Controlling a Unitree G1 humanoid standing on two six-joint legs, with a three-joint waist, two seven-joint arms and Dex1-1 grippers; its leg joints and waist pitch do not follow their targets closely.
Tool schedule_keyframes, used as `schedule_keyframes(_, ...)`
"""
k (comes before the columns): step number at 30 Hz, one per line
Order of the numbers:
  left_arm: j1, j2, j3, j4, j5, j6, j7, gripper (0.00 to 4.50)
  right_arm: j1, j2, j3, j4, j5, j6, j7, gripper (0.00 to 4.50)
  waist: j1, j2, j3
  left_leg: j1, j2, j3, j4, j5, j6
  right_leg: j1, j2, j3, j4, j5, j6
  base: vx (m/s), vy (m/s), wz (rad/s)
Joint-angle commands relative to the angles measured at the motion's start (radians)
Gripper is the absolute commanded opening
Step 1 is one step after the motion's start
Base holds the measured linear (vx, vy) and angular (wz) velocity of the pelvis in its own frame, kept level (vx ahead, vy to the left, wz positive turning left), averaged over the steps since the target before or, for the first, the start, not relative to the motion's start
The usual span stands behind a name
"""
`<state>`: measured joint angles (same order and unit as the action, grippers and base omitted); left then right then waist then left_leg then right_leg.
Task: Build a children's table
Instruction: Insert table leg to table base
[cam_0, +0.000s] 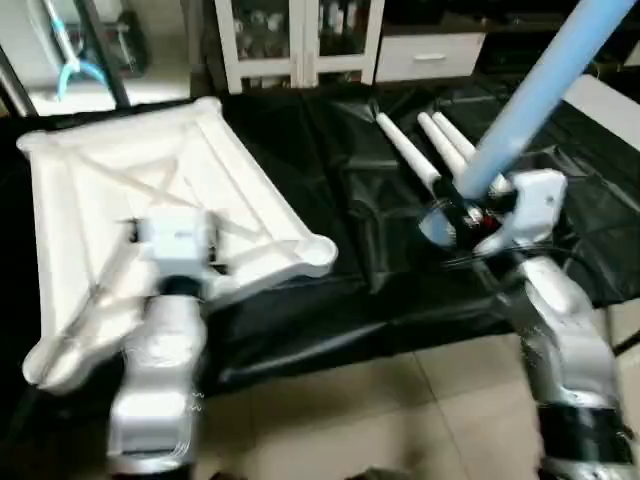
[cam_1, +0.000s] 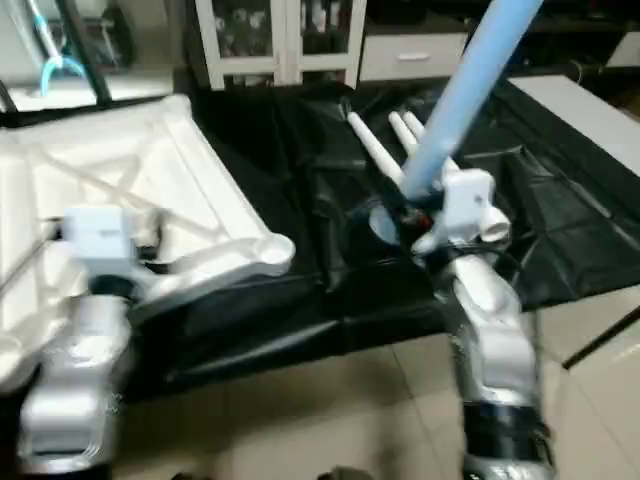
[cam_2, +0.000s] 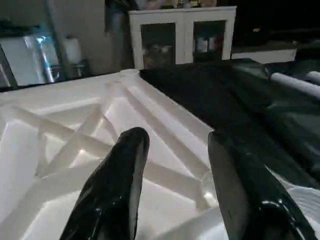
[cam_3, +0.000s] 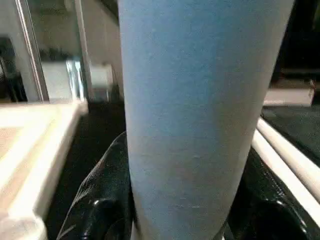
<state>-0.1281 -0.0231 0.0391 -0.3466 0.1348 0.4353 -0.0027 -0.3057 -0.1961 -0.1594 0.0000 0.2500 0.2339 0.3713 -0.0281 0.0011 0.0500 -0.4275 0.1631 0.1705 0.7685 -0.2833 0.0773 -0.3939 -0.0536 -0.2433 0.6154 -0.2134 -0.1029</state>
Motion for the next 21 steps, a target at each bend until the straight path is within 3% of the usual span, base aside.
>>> schedule_keyframes(1, 0.001, 0.008, 0.015, 0.002, 0.021, 0.005, 0.029, 2.18, -0.008, 0.005, 0.021, -0.043, 0.034, 0.028, 0.025, 1.86, 0.005, 0.036, -0.062, -0.026, 0.098, -0.077, -0.136, -0.016, 0.088, 0.132, -0.130, -0.010, -0.133, -0.264, 0.006, -0.006, -0.245, 0.50)
schedule_keyframes(2, -0.001, 0.008, 0.012, 0.007, 0.029, 0.003, 0.042, 2.18, -0.002, -0.003, 0.025, -0.044, 0.043, 0.040, 0.037, 1.86, -0.035, 0.062, -0.074, 0.079, 0.268, -0.278, -0.234, 0.034, 0.242, -0.010, -0.041, 0.043, 0.120, -0.275, 0.102, 0.008, -0.163, 0.34)
schedule_keyframes(3, -0.004, 0.009, 0.009, 0.012, 0.031, 0.004, 0.048, 2.18, 0.003, -0.016, 0.038, -0.036, 0.031, 0.035, 0.048, 1.86, -0.049, 0.045, -0.074, 0.104, 0.255, -0.295, -0.219, 0.126, 0.294, -0.069, -0.033, 0.091, 0.164, -0.322, 0.080, 0.012, -0.215, 0.47)
schedule_keyframes(4, -0.005, 0.009, 0.009, 0.013, 0.032, 0.004, 0.049, 2.18, 0.004, -0.020, 0.041, -0.034, 0.028, 0.033, 0.051, 1.86, -0.033, 0.044, -0.071, 0.102, 0.201, -0.297, -0.181, 0.338, 0.406, -0.116, -0.029, 0.160, 0.206, -0.285, 0.016, -0.007, -0.110, 0.31)
schedule_keyframes(5, -0.007, 0.009, 0.007, 0.014, 0.034, 0.006, 0.050, 2.18, 0.006, -0.026, 0.048, -0.029, 0.024, 0.026, 0.063, 1.86, -0.026, 0.047, -0.061, 0.058, 0.141, -0.275, -0.195, 0.363, 0.424, -0.092, -0.011, 0.185, 0.206, -0.235, -0.026, -0.049, -0.220, 0.61)
schedule_keyframes(6, -0.007, 0.009, 0.007, 0.014, 0.034, 0.006, 0.050, 2.18, 0.006, -0.027, 0.048, -0.028, 0.025, 0.026, 0.065, 1.86, -0.025, 0.046, -0.062, 0.051, 0.097, -0.267, -0.205, 0.329, 0.404, -0.071, 0.003, 0.187, 0.184, -0.218, -0.056, -0.090, -0.250, 0.56)
schedule_keyframes(7, -0.009, 0.009, 0.006, 0.015, 0.037, 0.007, 0.048, 2.18, 0.006, -0.028, 0.049, -0.028, 0.025, 0.027, 0.064, 1.86, -0.027, 0.018, -0.071, 0.057, 0.043, -0.275, -0.214, 0.225, 0.370, -0.040, 0.006, 0.203, 0.114, -0.166, -0.167, -0.090, -0.250, 0.56)
schedule_keyframes(8, -0.010, 0.011, 0.003, 0.015, 0.041, 0.007, 0.048, 2.18, 0.009, -0.028, 0.050, -0.030, 0.025, 0.027, 0.064, 1.86, -0.009, -0.004, -0.057, -0.015, -0.040, -0.226, -0.182, 0.118, 0.327, 0.029, -0.036, 0.198, 0.007, -0.095, -0.397, -0.112, -0.321, 0.50)
schedule_keyframes(9, -0.011, 0.013, 0.000, 0.016, 0.044, 0.007, 0.049, 2.18, 0.012, -0.029, 0.052, -0.035, 0.024, 0.029, 0.064, 1.86, 0.020, -0.020, -0.055, -0.045, -0.084, -0.162, -0.099, 0.027, 0.252, 0.048, -0.077, 0.199, -0.053, -0.134, -0.486, -0.129, -0.349, 0.54)
schedule_keyframes(10, -0.011, 0.014, -0.003, 0.016, 0.045, 0.007, 0.050, 2.18, 0.015, -0.028, 0.053, -0.038, 0.022, 0.031, 0.064, 1.86, 0.039, -0.056, -0.064, -0.045, -0.083, -0.037, 0.120, -0.097, 0.095, 0.061, -0.137, 0.179, -0.124, -0.323, -0.468, -0.179, -0.498, 0.73)
schedule_keyframes(11, -0.012, 0.020, -0.009, 0.016, 0.049, 0.005, 0.051, 2.18, 0.019, -0.028, 0.055, -0.040, 0.021, 0.033, 0.066, 1.86, 0.040, -0.053, -0.035, -0.046, -0.057, -0.019, 0.127, -0.147, 0.025, 0.054, -0.150, 0.163, -0.128, -0.464, -0.328, -0.115, -0.317, 0.50)
schedule_keyframes(12, -0.012, 0.029, -0.018, 0.018, 0.055, 0.002, 0.048, 2.18, 0.023, -0.029, 0.057, -0.041, 0.019, 0.034, 0.066, 1.86, 0.043, -0.043, -0.028, -0.026, -0.038, -0.019, 0.121, -0.171, 0.011, 0.054, -0.183, 0.147, -0.135, -0.532, -0.281, -0.082, -0.271, 0.37)
schedule_keyframes(13, -0.012, 0.035, -0.029, 0.022, 0.061, -0.007, 0.045, 2.18, 0.027, -0.030, 0.059, -0.039, 0.023, 0.037, 0.063, 1.86, 0.042, -0.032, -0.044, -0.024, -0.006, -0.020, 0.065, -0.208, 0.010, 0.109, -0.206, 0.140, -0.137, -0.554, -0.205, -0.032, -0.123, 0.18)
schedule_keyframes(14, -0.011, 0.020, -0.022, 0.025, 0.036, -0.002, 0.039, 2.18, 0.032, -0.022, 0.054, -0.037, 0.036, 0.044, 0.057, 1.86, 0.037, 0.008, -0.048, 0.014, 0.045, -0.045, -0.032, -0.192, 0.026, 0.136, -0.203, 0.095, -0.154, -0.500, -0.088, -0.054, -0.222, 0.45)
schedule_keyframes(15, -0.011, 0.020, -0.022, 0.025, 0.036, -0.002, 0.039, 2.18, 0.032, -0.022, 0.054, -0.037, 0.036, 0.044, 0.057, 1.86, 0.032, 0.017, -0.050, 0.025, 0.065, -0.061, -0.084, -0.139, 0.040, 0.144, -0.166, 0.060, -0.146, -0.420, -0.019, -0.061, -0.235, 0.63)
schedule_keyframes(16, -0.011, 0.021, -0.022, 0.026, 0.035, -0.008, 0.037, 2.18, 0.036, -0.023, 0.063, -0.038, 0.034, 0.045, 0.064, 1.86, 0.013, 0.062, -0.079, 0.122, 0.246, -0.233, -0.207, 0.014, 0.207, 0.063, -0.083, 0.065, 0.021, -0.169, 0.117, -0.061, -0.235, 0.63)
schedule_keyframes(17, -0.011, 0.023, -0.022, 0.028, 0.020, -0.033, 0.021, 2.18, 0.053, -0.029, 0.092, -0.041, 0.025, 0.059, 0.083, 1.86, -0.007, 0.045, -0.073, 0.160, 0.288, -0.195, -0.199, 0.256, 0.286, -0.034, -0.104, 0.160, 0.090, -0.112, 0.102, -0.051, -0.253, 0.61)
schedule_keyframes(18, -0.009, 0.031, -0.029, 0.027, 0.014, -0.038, -0.001, 2.18, 0.069, -0.041, 0.130, -0.043, 0.004, 0.056, 0.107, 1.86, -0.011, 0.020, -0.069, 0.160, 0.269, -0.194, -0.178, 0.340, 0.312, -0.059, -0.120, 0.211, 0.113, -0.073, 0.098, -0.027, -0.242, 0.45)
schedule_keyframes(19, -0.004, 0.041, -0.038, 0.027, 0.006, -0.058, -0.023, 2.18, 0.088, -0.051, 0.164, -0.046, -0.019, 0.033, 0.129, 1.86, 0.035, -0.032, -0.064, 0.059, 0.039, -0.066, -0.064, 0.303, 0.192, 0.002, -0.154, 0.315, -0.011, 0.175, 0.068, -0.027, -0.242, 0.45)
schedule_keyframes(20, 0.002, 0.048, -0.044, 0.027, -0.001, -0.072, -0.040, 2.18, 0.102, -0.058, 0.188, -0.047, -0.041, 0.006, 0.142, 1.86, 0.047, -0.027, -0.064, 0.025, 0.007, -0.059, -0.076, 0.218, 0.147, 0.046, -0.154, 0.318, -0.015, 0.214, 0.096, -0.023, -0.207, 0.24)
schedule_keyframes(21, 0.009, 0.053, -0.049, 0.027, -0.003, -0.081, -0.047, 2.18, 0.116, -0.059, 0.205, -0.046, -0.057, -0.023, 0.149, 1.86, 0.074, -0.028, -0.058, 0.031, 0.016, -0.060, -0.102, 0.079, 0.039, 0.050, -0.140, 0.310, -0.034, 0.123, 0.166, -0.040, -0.191, 0.07)
